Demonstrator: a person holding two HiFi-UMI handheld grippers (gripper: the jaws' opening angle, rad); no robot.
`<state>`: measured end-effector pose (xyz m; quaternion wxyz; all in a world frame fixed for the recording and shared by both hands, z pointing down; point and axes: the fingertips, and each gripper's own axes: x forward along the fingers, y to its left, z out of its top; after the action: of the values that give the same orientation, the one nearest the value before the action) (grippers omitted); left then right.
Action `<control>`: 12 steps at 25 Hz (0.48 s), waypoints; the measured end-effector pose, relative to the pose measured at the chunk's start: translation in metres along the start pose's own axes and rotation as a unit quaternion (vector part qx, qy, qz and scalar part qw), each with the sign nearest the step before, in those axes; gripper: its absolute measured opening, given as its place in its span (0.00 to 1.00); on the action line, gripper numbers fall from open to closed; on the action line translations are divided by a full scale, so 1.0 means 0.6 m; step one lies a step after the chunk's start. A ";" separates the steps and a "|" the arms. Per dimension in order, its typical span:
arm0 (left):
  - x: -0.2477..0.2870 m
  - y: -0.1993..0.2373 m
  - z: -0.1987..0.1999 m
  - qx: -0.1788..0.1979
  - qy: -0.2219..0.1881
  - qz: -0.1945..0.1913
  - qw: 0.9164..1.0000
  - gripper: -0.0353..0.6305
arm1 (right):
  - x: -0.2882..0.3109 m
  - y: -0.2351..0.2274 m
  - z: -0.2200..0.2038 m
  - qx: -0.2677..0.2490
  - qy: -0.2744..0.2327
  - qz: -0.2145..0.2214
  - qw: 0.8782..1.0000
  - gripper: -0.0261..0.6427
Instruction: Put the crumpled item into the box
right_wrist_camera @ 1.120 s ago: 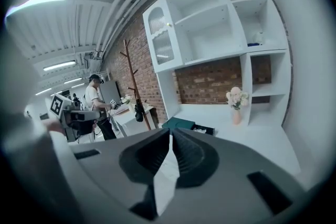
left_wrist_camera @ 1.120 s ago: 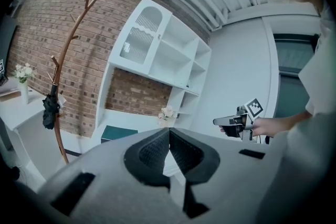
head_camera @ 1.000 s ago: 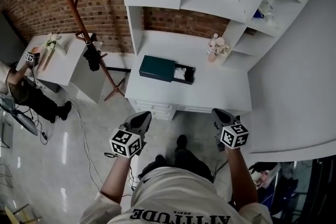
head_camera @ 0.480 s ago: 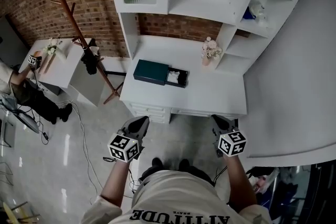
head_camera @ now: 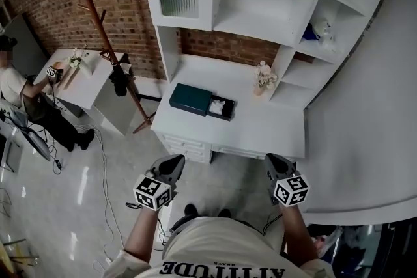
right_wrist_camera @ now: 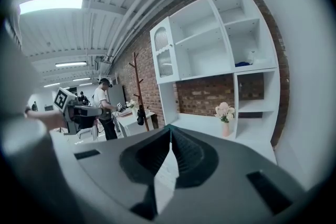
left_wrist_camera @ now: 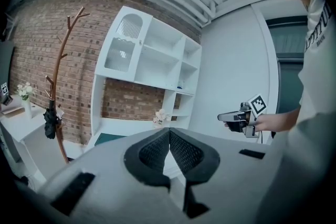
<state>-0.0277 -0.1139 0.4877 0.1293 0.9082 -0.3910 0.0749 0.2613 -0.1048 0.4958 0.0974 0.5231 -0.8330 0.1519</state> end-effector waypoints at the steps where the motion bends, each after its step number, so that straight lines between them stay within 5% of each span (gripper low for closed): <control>1: -0.001 -0.002 0.002 0.001 0.000 0.002 1.000 0.09 | -0.002 0.000 0.003 -0.002 -0.003 0.003 1.000 0.09; 12: 0.001 -0.003 0.006 -0.002 0.000 0.005 1.000 0.09 | -0.002 0.004 0.021 -0.002 -0.017 0.012 1.000 0.09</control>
<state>-0.0260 -0.1143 0.4843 0.1304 0.9060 -0.3957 0.0750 0.2594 -0.1074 0.4833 0.0821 0.5154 -0.8410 0.1427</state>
